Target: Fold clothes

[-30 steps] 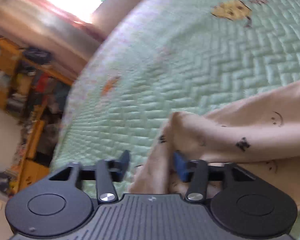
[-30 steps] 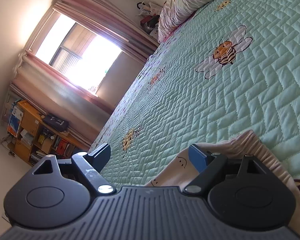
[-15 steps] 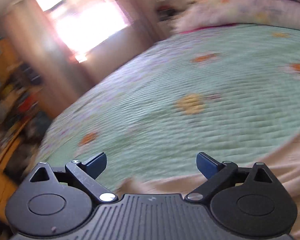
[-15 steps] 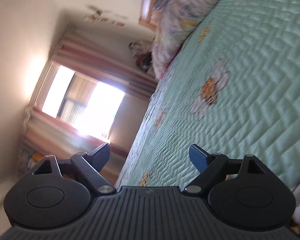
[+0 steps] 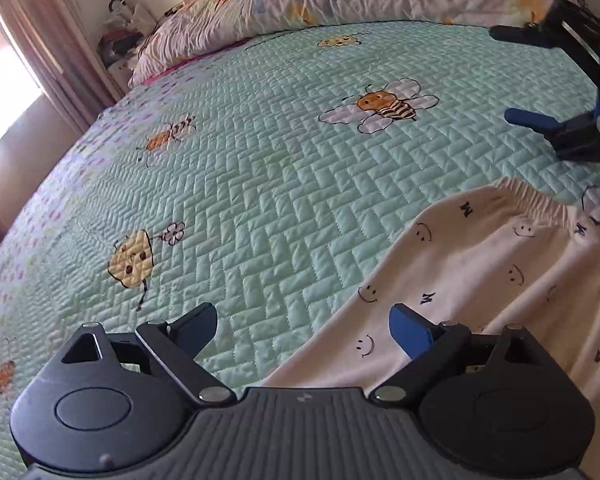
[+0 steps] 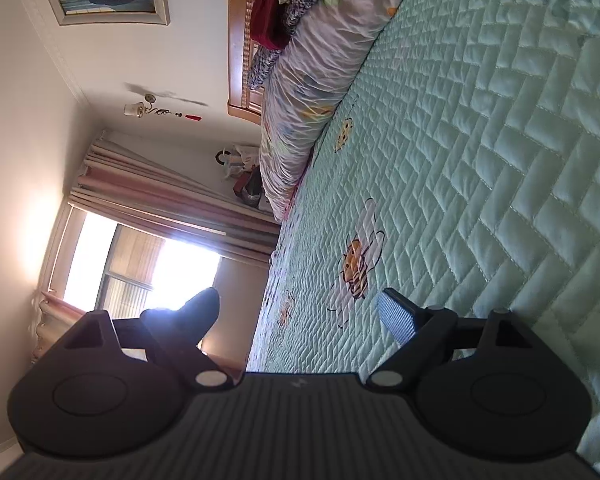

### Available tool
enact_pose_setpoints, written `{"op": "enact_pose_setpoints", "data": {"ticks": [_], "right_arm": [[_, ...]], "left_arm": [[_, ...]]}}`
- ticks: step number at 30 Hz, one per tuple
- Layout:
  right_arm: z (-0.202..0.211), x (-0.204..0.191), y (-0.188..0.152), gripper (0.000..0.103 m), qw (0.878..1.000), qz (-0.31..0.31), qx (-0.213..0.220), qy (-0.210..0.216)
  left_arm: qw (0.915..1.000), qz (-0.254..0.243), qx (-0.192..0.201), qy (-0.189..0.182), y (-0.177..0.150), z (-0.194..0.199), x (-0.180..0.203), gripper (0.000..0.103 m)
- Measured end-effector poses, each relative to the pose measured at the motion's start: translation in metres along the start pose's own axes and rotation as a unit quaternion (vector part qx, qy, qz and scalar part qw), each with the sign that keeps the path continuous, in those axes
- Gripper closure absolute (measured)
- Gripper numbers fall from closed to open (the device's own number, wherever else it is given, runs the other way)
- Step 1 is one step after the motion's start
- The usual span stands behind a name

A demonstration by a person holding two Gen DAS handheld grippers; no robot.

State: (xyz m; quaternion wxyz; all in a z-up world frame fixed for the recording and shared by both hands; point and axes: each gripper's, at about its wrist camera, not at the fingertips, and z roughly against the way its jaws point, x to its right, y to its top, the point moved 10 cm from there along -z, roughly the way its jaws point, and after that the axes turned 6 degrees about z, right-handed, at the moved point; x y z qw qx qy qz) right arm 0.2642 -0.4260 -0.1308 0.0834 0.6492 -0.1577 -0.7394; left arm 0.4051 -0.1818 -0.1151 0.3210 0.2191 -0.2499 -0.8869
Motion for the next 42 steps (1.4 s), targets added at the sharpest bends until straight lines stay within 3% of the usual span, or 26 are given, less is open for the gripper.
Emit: {"op": "enact_pose_setpoints", "data": {"ticks": [6,12,16,20,22,27,29,35,42], "right_arm": [[0.0,0.002,-0.002,0.016,1.0,0.007,-0.002,-0.002],[-0.002,0.002,-0.004,0.016,1.0,0.016,-0.002,-0.004],[-0.004,0.002,-0.004,0.016,1.0,0.019,-0.004,-0.003],[-0.006,0.002,-0.004,0.016,1.0,0.025,-0.007,-0.004],[-0.007,0.002,-0.004,0.016,1.0,0.027,-0.008,-0.004],[-0.009,0.001,-0.005,0.016,0.999,0.033,-0.01,-0.007],[-0.009,0.001,-0.006,0.016,0.999,0.035,-0.012,-0.007],[-0.009,0.002,-0.005,0.016,0.999,0.036,-0.015,-0.004],[-0.011,0.0,-0.007,0.015,0.999,0.048,-0.018,-0.011]], "left_arm": [[0.9983,-0.011,-0.041,-0.04,-0.012,-0.024,0.005,0.025],[0.995,0.004,-0.057,-0.083,-0.012,-0.038,0.005,0.025],[0.9856,0.051,-0.086,-0.136,-0.014,-0.05,-0.004,0.025],[0.9817,0.06,-0.096,-0.153,-0.015,-0.054,-0.005,0.025],[0.9827,0.057,-0.09,-0.152,-0.015,-0.052,-0.004,0.029],[0.9872,0.018,-0.059,-0.147,-0.013,-0.034,0.02,0.081],[0.9891,0.007,-0.05,-0.139,-0.015,-0.031,0.028,0.092],[0.9941,-0.015,-0.03,-0.103,-0.007,-0.026,0.03,0.098],[0.9987,-0.018,0.022,-0.042,0.042,-0.04,0.005,0.099]]}}
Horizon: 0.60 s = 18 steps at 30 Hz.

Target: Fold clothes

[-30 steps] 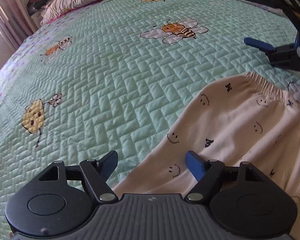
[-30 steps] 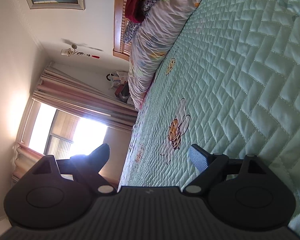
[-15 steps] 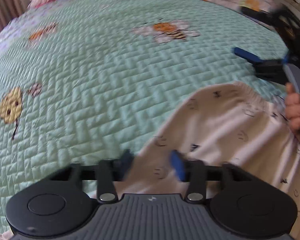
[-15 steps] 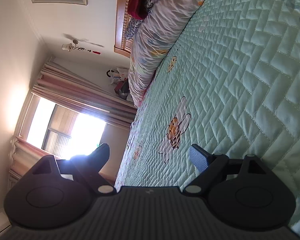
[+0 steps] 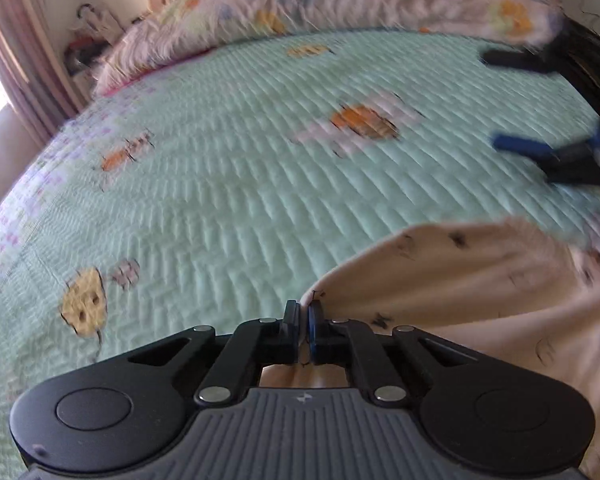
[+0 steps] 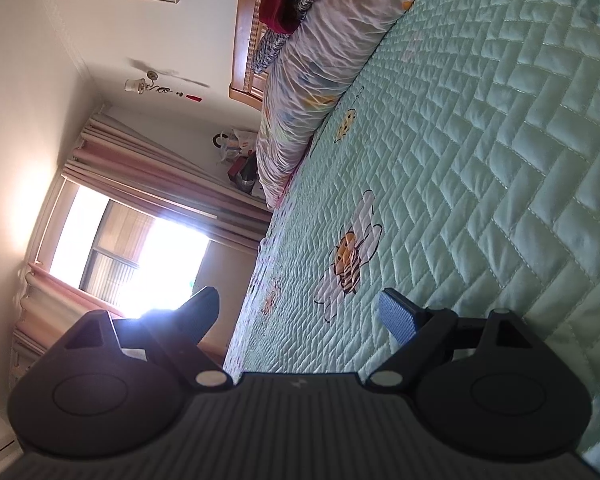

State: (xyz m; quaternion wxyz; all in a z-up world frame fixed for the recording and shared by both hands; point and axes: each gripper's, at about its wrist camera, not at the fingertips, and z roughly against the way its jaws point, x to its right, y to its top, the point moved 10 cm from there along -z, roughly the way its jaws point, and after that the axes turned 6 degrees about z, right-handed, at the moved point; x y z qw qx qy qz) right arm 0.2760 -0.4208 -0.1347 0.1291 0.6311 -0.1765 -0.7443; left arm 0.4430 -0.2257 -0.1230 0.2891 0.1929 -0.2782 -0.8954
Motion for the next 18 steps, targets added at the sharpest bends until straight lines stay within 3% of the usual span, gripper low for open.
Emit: {"op": "enact_pose_setpoints", "data": {"ticks": [4,7,10,12,14,18], "right_arm": [[-0.001,-0.001,-0.001,0.016,1.0,0.007,-0.002,-0.003],[0.0,-0.001,-0.001,0.015,1.0,0.005,-0.002,-0.002],[0.001,0.0,0.001,0.015,1.0,-0.001,-0.002,0.001],[0.001,0.0,0.001,0.015,1.0,-0.005,-0.003,0.003],[0.001,0.001,0.001,0.015,1.0,-0.005,-0.006,0.003],[0.003,0.001,0.0,0.015,1.0,-0.004,-0.009,0.006]], "left_arm": [[0.9992,-0.025,-0.023,0.021,0.008,-0.022,0.001,0.094],[0.9982,-0.017,-0.007,0.056,0.011,-0.017,-0.009,0.089],[0.9964,0.033,0.028,0.073,0.013,0.007,-0.027,0.06],[0.9947,0.065,0.039,0.07,0.009,0.024,-0.037,0.027],[0.9935,0.084,0.028,0.071,-0.001,0.032,-0.047,0.022],[0.99,0.087,-0.028,0.108,-0.035,0.021,-0.067,0.024]]}}
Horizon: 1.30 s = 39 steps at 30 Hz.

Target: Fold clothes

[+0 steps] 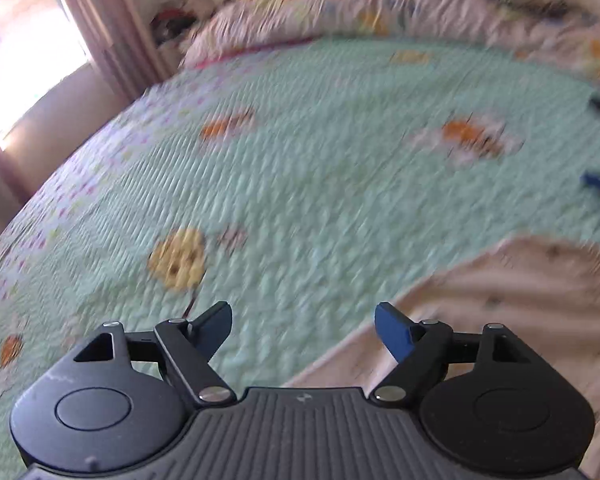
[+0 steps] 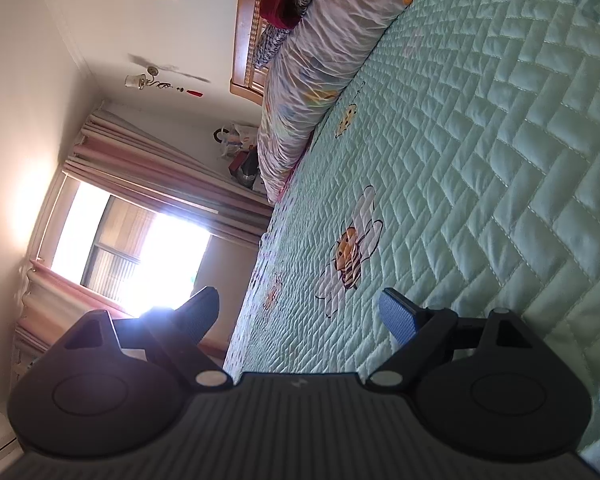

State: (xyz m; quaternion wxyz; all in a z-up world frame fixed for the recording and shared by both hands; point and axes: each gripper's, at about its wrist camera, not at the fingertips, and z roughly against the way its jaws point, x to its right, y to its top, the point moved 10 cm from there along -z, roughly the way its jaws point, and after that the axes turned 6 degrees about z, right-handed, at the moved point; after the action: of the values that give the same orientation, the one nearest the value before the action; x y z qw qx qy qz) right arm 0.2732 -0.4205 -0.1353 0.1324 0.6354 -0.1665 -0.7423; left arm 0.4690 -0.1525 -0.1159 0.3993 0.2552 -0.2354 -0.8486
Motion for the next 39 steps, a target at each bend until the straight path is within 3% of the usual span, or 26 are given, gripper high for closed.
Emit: {"op": "enact_pose_setpoints", "data": {"ticks": [3,7,12,19,22,26,30,35,39], "right_arm": [[0.0,-0.001,-0.001,0.015,1.0,0.003,-0.002,0.001],[-0.001,-0.001,-0.002,0.015,1.0,0.006,-0.007,0.0],[-0.002,-0.002,-0.003,0.015,1.0,0.008,-0.007,-0.001],[-0.005,-0.006,-0.006,0.013,1.0,0.025,-0.009,-0.004],[-0.005,-0.006,-0.005,0.013,1.0,0.026,-0.009,-0.004],[-0.005,-0.006,-0.005,0.013,1.0,0.027,-0.01,-0.004],[-0.005,-0.005,-0.004,0.013,1.0,0.028,-0.011,-0.004],[-0.004,-0.006,-0.004,0.013,1.0,0.027,-0.012,-0.002],[-0.003,-0.005,-0.004,0.013,1.0,0.023,-0.013,-0.001]], "left_arm": [[0.9996,-0.006,-0.028,0.007,-0.017,-0.017,-0.008,0.026],[0.9981,0.012,-0.04,-0.046,-0.024,-0.027,-0.007,0.026],[0.9898,0.057,-0.068,-0.111,-0.035,-0.03,-0.012,0.023],[0.9826,0.081,-0.087,-0.143,-0.038,-0.037,-0.013,0.02],[0.9837,0.066,-0.086,-0.144,-0.037,-0.032,-0.008,0.034],[0.9881,0.023,-0.072,-0.134,-0.035,-0.019,0.01,0.069],[0.9918,-0.031,-0.061,-0.108,-0.034,-0.011,0.032,0.094],[0.9943,-0.09,-0.041,-0.041,-0.028,-0.008,0.041,0.1],[0.9965,-0.084,0.003,0.002,-0.003,-0.007,0.027,0.1]]}}
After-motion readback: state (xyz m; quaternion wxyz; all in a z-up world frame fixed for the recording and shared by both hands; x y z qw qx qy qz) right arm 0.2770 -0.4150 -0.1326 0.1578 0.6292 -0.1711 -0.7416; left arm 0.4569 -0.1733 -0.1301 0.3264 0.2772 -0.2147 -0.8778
